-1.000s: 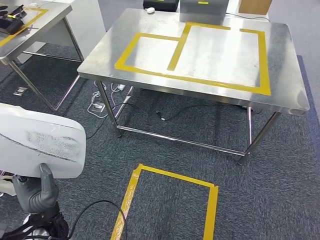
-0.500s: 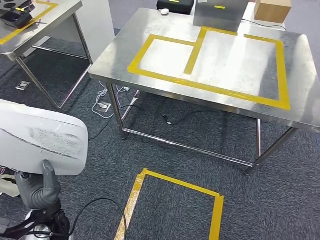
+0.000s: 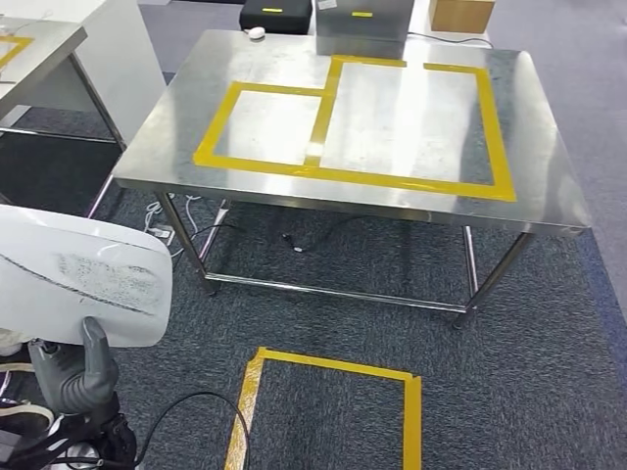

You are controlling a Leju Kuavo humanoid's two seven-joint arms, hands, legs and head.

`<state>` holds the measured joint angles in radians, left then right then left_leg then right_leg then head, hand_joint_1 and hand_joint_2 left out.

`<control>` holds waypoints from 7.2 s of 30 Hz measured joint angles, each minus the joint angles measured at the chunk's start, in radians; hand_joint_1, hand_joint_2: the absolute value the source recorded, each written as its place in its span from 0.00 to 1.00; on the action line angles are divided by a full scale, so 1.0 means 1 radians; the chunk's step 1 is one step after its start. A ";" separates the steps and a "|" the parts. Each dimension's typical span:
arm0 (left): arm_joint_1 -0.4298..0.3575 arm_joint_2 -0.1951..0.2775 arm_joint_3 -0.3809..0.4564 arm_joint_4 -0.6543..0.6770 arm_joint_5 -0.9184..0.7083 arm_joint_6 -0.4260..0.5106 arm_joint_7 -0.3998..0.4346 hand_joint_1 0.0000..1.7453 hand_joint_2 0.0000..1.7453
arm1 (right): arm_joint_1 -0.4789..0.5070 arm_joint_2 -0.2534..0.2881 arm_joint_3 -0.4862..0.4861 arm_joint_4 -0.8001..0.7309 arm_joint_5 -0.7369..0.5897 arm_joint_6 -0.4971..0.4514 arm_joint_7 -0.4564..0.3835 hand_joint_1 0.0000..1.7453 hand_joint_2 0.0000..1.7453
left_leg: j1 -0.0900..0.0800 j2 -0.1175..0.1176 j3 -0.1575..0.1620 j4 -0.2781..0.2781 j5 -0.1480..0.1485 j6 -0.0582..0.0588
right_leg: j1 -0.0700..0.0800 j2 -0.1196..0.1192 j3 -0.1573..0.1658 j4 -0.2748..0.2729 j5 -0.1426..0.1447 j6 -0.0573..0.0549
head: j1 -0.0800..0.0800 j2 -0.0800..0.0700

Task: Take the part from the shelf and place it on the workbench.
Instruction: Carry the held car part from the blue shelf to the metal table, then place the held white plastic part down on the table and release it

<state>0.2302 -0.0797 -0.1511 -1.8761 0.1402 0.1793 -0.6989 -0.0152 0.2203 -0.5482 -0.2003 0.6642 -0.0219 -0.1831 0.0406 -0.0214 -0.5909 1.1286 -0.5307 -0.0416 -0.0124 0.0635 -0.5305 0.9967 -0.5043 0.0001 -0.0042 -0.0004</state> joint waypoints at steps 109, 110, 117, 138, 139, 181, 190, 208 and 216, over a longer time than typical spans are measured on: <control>-0.206 0.381 0.194 0.190 -1.164 0.515 0.372 1.00 1.00 | -0.003 -0.063 -0.016 0.003 0.058 0.057 0.044 0.00 0.00 | -0.032 0.014 0.099 -0.126 -0.019 0.032 | -0.001 -0.062 -0.073 0.049 0.009 0.015 | 0.023 0.000; -0.215 0.398 0.205 0.206 -1.170 0.511 0.383 1.00 1.00 | -0.003 -0.064 -0.016 0.003 0.060 0.058 0.044 0.00 0.00 | -0.032 0.014 0.099 -0.125 -0.019 0.032 | -0.002 -0.062 -0.073 0.049 0.009 0.015 | 0.023 0.000; -0.401 0.598 0.260 0.482 -1.093 0.370 0.427 1.00 1.00 | -0.006 -0.073 -0.016 0.003 0.086 0.068 0.040 0.00 0.00 | -0.032 0.015 0.101 -0.125 -0.019 0.031 | -0.001 -0.061 -0.073 0.049 0.010 0.015 | 0.023 0.000; -0.773 0.691 0.109 0.843 -1.194 0.212 0.428 1.00 1.00 | -0.018 -0.081 -0.014 0.003 0.121 0.082 0.028 0.00 0.00 | -0.033 0.014 0.100 -0.123 -0.018 0.031 | -0.001 -0.062 -0.072 0.043 0.013 0.017 | 0.023 0.000; -0.810 0.675 0.080 0.861 -1.210 0.204 0.437 1.00 1.00 | -0.019 -0.081 -0.014 0.003 0.128 0.086 0.024 0.00 0.00 | -0.033 0.014 0.100 -0.122 -0.018 0.031 | -0.001 -0.062 -0.072 0.043 0.014 0.017 | 0.023 0.000; -1.195 0.152 -0.481 1.300 -1.313 0.164 0.525 1.00 1.00 | -0.035 -0.081 -0.015 0.003 0.167 0.097 0.047 0.00 0.00 | -0.034 0.016 0.097 -0.117 -0.018 0.033 | -0.003 -0.058 -0.069 0.040 0.018 0.023 | 0.023 0.000; -1.200 0.173 -0.492 1.347 -1.319 0.164 0.572 1.00 1.00 | -0.034 -0.081 -0.015 0.004 0.166 0.093 0.049 0.00 0.00 | -0.034 0.017 0.097 -0.118 -0.018 0.033 | -0.003 -0.057 -0.069 0.040 0.018 0.023 | 0.023 0.000; -1.168 0.248 -0.468 1.446 -1.312 0.251 0.597 0.00 0.00 | -0.029 -0.081 -0.015 0.004 0.166 0.077 0.063 0.00 0.00 | -0.034 0.018 0.097 -0.118 -0.018 0.033 | -0.003 -0.055 -0.069 0.040 0.018 0.023 | 0.023 0.000; -1.165 0.246 -0.460 1.457 -1.307 0.251 0.594 0.00 0.00 | -0.029 -0.081 -0.016 0.004 0.166 0.076 0.068 0.00 0.00 | -0.034 0.018 0.097 -0.118 -0.018 0.033 | -0.003 -0.056 -0.070 0.040 0.018 0.023 | 0.023 0.000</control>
<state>-0.9350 0.1660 -0.6115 -0.4195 -1.1665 0.4300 -0.1049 -0.0444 0.1396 -0.5637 -0.1961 0.8305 0.0546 -0.1149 0.0070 -0.0034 -0.4936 1.0108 -0.5490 -0.0087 -0.0153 0.0076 -0.6001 1.0366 -0.4859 0.0233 0.0191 -0.0004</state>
